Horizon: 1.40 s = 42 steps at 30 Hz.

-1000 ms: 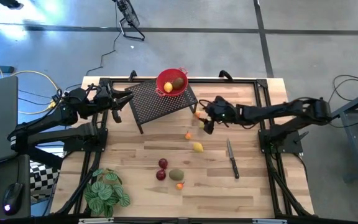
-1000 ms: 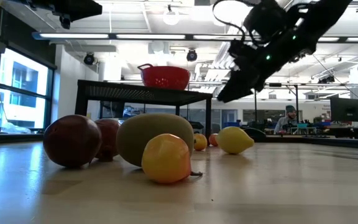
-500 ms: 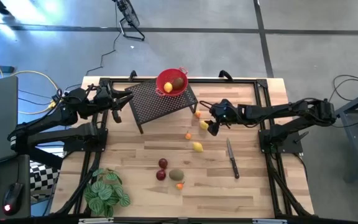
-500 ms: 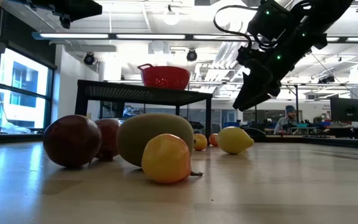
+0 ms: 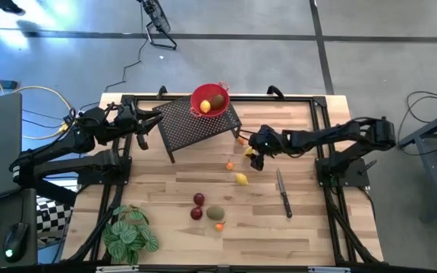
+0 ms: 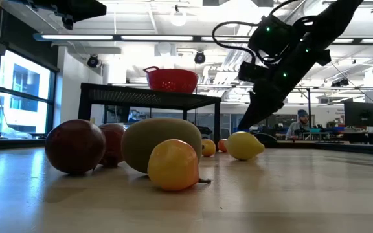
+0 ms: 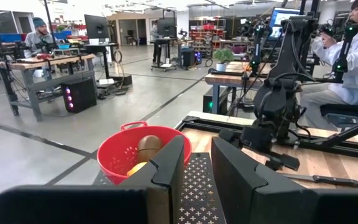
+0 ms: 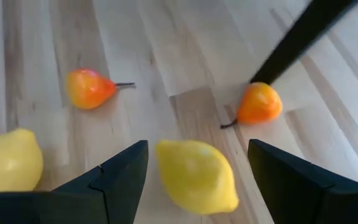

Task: Pick & Place Fruit
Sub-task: Put the top lemon into the red strainer bowl on the shelf

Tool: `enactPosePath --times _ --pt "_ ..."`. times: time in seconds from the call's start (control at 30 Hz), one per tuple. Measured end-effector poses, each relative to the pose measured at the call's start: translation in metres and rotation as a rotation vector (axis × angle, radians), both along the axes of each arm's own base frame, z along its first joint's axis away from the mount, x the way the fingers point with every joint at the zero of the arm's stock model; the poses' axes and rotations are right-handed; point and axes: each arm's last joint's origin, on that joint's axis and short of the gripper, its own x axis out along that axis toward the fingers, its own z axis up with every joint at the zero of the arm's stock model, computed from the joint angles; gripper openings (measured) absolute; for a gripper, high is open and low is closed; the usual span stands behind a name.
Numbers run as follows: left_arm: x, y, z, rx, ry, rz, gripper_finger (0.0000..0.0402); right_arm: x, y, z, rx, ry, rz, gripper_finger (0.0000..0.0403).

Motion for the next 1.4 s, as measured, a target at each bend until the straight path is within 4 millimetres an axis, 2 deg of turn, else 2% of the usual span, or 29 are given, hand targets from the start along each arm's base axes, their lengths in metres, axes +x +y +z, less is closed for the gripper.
enactPosePath --times 0.27,0.47,0.57,0.83,1.17,1.4 --pt "0.0 0.0 0.0 0.0 0.0 0.0 0.0077 -0.003 -0.009 -0.002 0.007 0.016 -0.021 0.027" --pt "0.0 0.0 0.0 0.0 0.0 0.0 0.0077 -0.003 -0.011 0.002 0.09 -0.043 -0.188 0.027" --pt "0.0 0.0 0.0 0.001 0.001 0.0 0.0077 -0.003 -0.007 0.001 0.134 -0.049 -0.22 0.027" --pt "0.0 0.0 -0.001 0.023 0.016 0.002 0.0077 -0.001 0.004 -0.003 0.121 -0.017 -0.162 0.027" --pt "0.0 0.0 -0.003 0.013 0.035 0.001 0.0077 0.004 -0.009 -0.036 0.097 0.098 -0.123 0.027" --pt "0.0 0.0 -0.002 0.014 0.032 0.002 0.0077 0.005 -0.01 -0.039 0.099 0.102 -0.122 0.027"
